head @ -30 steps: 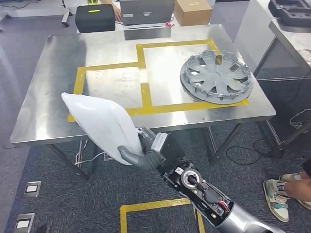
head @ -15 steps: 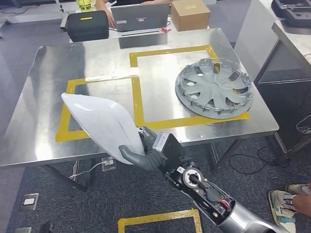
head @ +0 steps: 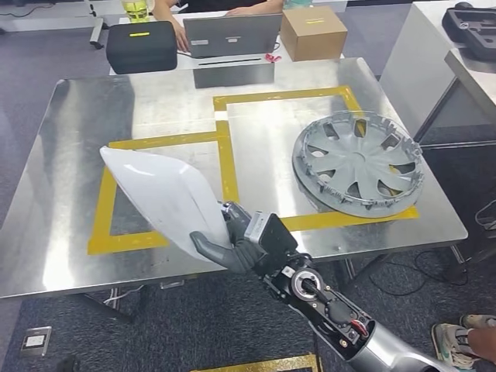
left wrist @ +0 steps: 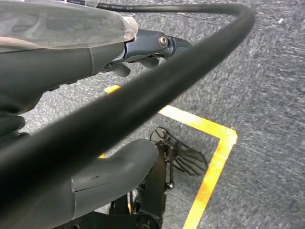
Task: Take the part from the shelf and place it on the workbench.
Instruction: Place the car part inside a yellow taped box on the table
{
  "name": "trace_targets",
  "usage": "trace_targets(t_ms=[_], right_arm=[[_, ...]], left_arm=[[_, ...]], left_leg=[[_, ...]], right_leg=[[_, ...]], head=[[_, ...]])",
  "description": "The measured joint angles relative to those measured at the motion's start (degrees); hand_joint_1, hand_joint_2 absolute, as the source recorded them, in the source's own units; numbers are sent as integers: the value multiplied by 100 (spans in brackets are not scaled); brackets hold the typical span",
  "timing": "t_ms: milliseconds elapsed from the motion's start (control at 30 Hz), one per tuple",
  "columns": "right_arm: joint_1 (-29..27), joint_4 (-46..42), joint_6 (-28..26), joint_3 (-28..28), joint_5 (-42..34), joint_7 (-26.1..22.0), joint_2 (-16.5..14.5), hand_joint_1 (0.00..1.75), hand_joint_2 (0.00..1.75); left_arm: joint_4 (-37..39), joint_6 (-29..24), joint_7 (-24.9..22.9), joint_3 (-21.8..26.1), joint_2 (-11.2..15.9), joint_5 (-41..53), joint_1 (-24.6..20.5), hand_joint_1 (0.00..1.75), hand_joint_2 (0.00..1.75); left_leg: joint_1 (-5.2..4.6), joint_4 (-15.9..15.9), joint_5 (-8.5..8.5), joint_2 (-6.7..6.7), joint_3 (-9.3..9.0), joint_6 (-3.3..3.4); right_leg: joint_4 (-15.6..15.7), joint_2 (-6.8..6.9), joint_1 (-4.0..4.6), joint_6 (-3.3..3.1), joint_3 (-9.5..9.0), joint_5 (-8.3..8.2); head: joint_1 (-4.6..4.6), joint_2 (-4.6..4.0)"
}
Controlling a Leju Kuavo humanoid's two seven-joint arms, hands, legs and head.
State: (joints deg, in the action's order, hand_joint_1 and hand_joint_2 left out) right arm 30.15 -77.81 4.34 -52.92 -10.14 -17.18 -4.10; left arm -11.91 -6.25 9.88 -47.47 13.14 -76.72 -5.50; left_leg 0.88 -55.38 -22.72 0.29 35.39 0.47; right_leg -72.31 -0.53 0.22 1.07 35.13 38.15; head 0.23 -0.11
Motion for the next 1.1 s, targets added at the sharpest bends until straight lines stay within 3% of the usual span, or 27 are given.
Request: trace_targets(t_ms=[33, 67, 133, 167, 200, 333, 567, 833, 1100], right_arm=[[-10, 2, 3, 0, 0, -1, 2, 171, 175], [-15, 2, 6, 0, -1, -1, 3, 171, 175], [-11, 3, 10, 0, -2, -2, 3, 171, 175], [-6, 3, 9, 0, -3, -2, 3, 171, 175], [-3, 3, 8, 0, -3, -2, 4, 171, 175], [-11, 2, -11, 3, -4, -8, 4, 171, 175], [-11, 2, -17, 4, -4, -8, 4, 171, 175], [1, 45, 83, 4, -138, 49, 4, 171, 175], [63, 140, 3, 0, 107, 13, 4, 171, 175]], left_arm=[[0, 0, 0, 0, -1, -1, 2, 0, 175], [0, 0, 0, 0, -2, -2, 3, 0, 175], [0, 0, 0, 0, -5, -2, 2, 0, 175], [0, 0, 0, 0, -7, -2, -4, 0, 175], [0, 0, 0, 0, -7, -1, -10, 0, 175], [0, 7, 3, 0, 4, 7, -10, 0, 175], [0, 9, 4, 0, 7, 18, -17, 0, 175], [0, 11, 4, 0, 7, 18, -17, 0, 175], [0, 7, 4, 0, 7, 9, -16, 0, 175]], left_leg=[[0, 0, -41, -5, -55, -1], [0, 0, -84, -13, -121, -6], [-4, 2, -170, -29, -257, -31], [-13, -1, -206, -40, -301, -53], [-20, -1, -230, -47, -320, -78], [-41, -8, -259, -45, -309, -48], [-36, 74, -250, -44, -349, -96], [-38, 89, -249, -45, -353, -125], [-67, 60, -261, -48, -347, -104]], right_leg=[[-72, 1, -5, 0, 119, -95], [110, 2, -8, -10, 122, -322], [917, 2, -3, -58, -97, -922], [1297, 3, 8, -85, -224, -1127], [1531, 3, 19, -108, -312, -1229], [1687, -21, 23, -74, -377, -1245], [1687, -24, 32, -126, -379, -1215], [1688, -21, 31, -136, -385, -1210], [1709, -17, -3, -112, -397, -1222]], head=[[20, 0], [45, 0], [103, 0], [127, 0], [142, 0], [89, 0], [-15, 0], [-37, 0], [-42, 0]])
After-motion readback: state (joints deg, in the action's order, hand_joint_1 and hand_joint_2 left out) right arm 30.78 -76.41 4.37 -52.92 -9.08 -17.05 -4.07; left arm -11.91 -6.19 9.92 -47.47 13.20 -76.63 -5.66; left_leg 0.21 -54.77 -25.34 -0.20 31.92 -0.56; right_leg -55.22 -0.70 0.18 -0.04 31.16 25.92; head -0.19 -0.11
